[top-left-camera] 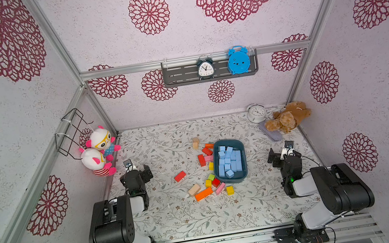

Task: Pick out the blue building blocks
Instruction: Reset both arms

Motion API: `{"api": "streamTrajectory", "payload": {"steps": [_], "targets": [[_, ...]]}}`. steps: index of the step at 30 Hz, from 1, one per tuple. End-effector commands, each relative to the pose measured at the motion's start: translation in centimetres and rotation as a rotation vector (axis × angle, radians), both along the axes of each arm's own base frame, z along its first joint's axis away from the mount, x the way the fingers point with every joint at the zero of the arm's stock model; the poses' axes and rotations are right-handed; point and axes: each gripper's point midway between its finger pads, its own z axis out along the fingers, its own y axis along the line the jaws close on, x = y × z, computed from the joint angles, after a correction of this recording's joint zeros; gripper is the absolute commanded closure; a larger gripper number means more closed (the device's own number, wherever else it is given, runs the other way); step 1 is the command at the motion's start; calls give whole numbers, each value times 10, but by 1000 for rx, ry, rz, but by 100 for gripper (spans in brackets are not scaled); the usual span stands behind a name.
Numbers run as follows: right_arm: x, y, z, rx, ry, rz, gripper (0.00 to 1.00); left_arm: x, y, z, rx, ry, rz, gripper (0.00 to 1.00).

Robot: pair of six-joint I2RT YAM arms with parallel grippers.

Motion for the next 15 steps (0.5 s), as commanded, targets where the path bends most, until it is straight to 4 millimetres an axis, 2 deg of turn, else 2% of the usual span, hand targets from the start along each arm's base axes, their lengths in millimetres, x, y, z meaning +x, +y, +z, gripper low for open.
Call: {"api": "streamTrajectory", "payload": {"steps": [1,15], "targets": [[5,-1,14,-19,-45,-12,1,2,12,27,20,-103,68,3],[5,-2,14,-18,-44,-13,1,5,8,28,37,-101,61,3]]}}
